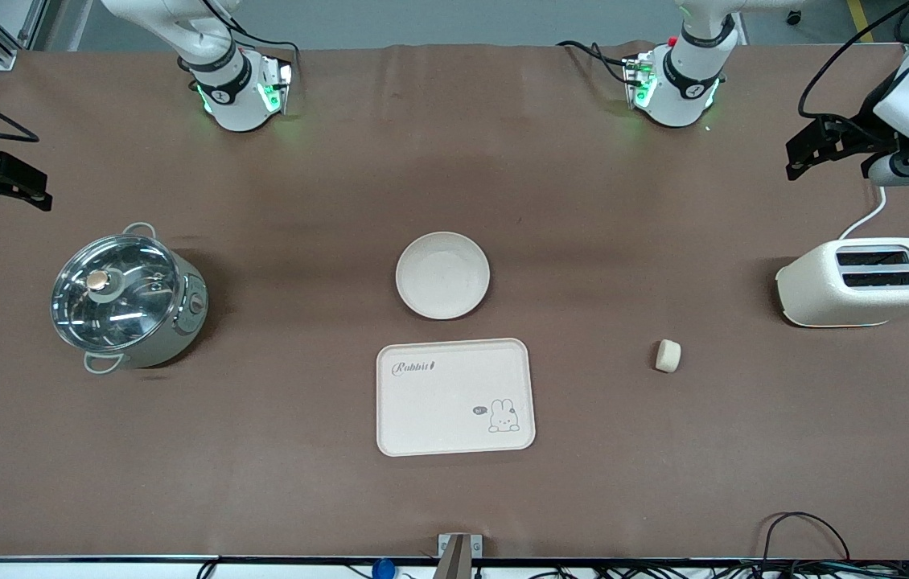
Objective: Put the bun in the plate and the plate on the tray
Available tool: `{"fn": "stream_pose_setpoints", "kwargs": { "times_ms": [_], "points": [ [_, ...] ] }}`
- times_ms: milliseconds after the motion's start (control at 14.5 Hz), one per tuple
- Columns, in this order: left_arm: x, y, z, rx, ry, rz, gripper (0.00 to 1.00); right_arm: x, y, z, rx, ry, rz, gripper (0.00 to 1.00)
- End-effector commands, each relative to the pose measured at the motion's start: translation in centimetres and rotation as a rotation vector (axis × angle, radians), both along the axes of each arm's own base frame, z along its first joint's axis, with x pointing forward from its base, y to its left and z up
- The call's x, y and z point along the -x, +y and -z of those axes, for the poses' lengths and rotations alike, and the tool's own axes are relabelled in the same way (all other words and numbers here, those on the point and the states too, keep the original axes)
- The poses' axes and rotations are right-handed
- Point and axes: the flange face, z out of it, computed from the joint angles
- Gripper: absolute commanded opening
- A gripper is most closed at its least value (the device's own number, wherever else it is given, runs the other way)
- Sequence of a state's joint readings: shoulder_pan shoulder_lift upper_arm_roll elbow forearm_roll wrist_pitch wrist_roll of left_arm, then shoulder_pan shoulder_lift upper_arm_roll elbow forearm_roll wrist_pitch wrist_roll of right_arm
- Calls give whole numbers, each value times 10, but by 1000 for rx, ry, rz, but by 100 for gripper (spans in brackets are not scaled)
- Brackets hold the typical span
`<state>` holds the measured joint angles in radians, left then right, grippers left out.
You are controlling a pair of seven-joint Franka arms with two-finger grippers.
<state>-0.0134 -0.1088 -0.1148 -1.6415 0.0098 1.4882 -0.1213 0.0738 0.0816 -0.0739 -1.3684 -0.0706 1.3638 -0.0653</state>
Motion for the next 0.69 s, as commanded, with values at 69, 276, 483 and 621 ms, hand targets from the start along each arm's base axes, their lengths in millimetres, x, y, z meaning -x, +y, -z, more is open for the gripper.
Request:
{"fn": "stream_pose_setpoints", "kwargs": {
  "times_ms": [69,276,483,621],
  "points": [
    [-3,2,-4,11,11,12,100,6,4,-5,-8,-4,-14,100],
    [-30,4,2,15,9,9,100,5,18,-3,-78,-7,-21,100],
    [-63,3,36,12,42,2,100,-4,52,-1,-93,-56,-33,100],
    [-85,-2,68,20,18,-6,100,-16,79,13,-135,-71,0,100]
  ]
}}
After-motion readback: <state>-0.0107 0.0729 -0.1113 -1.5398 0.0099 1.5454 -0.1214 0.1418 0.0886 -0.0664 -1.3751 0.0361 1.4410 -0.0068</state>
